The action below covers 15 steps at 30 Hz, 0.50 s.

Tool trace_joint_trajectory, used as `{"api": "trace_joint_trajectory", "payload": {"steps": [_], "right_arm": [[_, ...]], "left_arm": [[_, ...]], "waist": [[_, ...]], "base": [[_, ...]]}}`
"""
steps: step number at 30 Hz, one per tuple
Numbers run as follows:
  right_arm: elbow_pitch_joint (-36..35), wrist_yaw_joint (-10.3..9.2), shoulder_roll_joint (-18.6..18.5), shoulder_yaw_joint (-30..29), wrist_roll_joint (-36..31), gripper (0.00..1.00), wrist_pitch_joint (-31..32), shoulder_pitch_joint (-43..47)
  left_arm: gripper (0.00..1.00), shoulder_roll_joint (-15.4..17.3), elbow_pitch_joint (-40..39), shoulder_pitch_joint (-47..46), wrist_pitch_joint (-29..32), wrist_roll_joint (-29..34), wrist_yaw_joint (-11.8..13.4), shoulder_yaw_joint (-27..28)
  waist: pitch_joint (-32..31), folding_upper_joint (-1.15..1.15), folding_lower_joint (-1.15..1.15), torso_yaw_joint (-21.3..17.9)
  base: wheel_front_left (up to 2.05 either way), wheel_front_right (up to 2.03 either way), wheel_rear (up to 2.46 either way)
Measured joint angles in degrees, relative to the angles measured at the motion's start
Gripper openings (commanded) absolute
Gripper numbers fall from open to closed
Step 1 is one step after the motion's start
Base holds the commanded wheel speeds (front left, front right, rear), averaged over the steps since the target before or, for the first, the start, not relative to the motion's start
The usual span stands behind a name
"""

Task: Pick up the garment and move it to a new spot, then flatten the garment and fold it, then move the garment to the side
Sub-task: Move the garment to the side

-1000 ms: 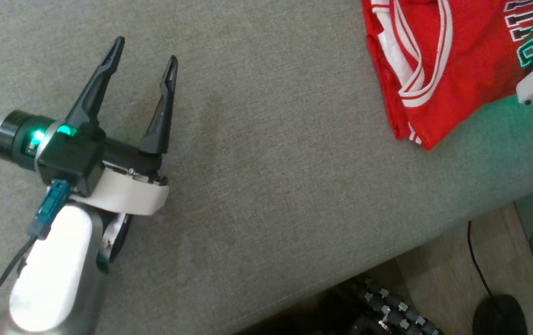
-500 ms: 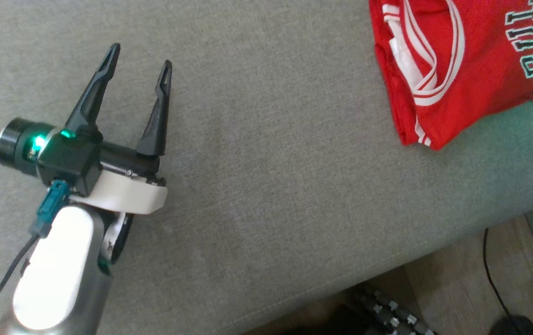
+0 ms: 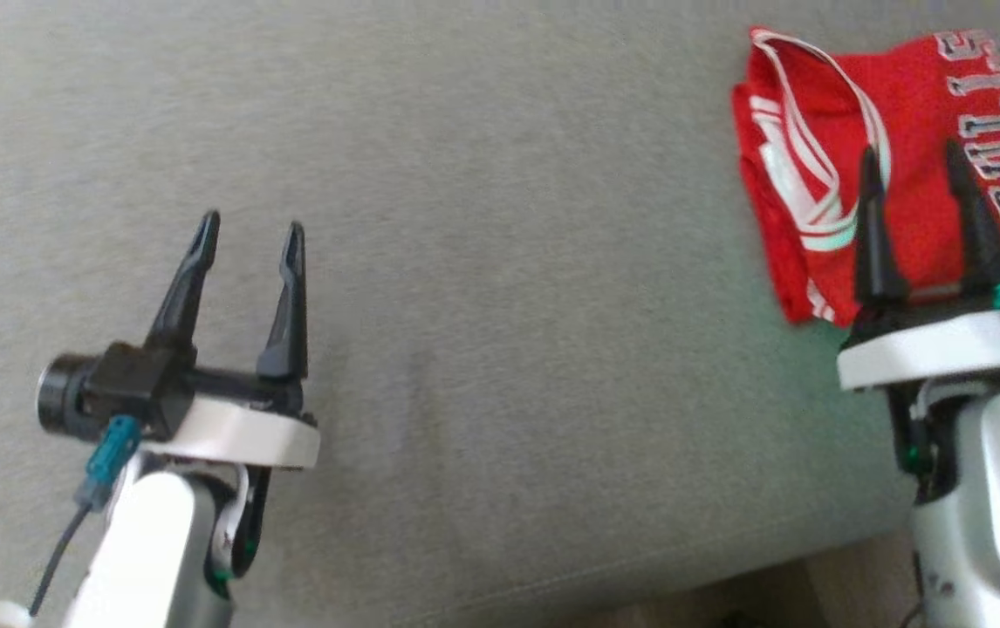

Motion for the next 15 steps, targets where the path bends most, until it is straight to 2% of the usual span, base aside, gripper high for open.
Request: {"api": "trace_joint_trajectory", "payload": {"steps": [7,15], "right_arm": [[-5.57,0.0,1.35,5.15,-0.13,1.0,2.46,6.07],[-6.95,0.0,2.09,5.95,-0.89,1.0,3.39,12.63]], "left_arm": [[1.0,-0.52,1.01,4.4,-0.05,-0.9,0.94,1.4],[1.0,-0.37,1.04,10.11,-0.08,-1.46,1.45,2.42]], "waist": [[-4.18,0.0,0.0,6.04],[-10.45,0.0,0.0,10.52]], "base": [[0.0,0.0,0.0],[0.0,0.0,0.0]]}}
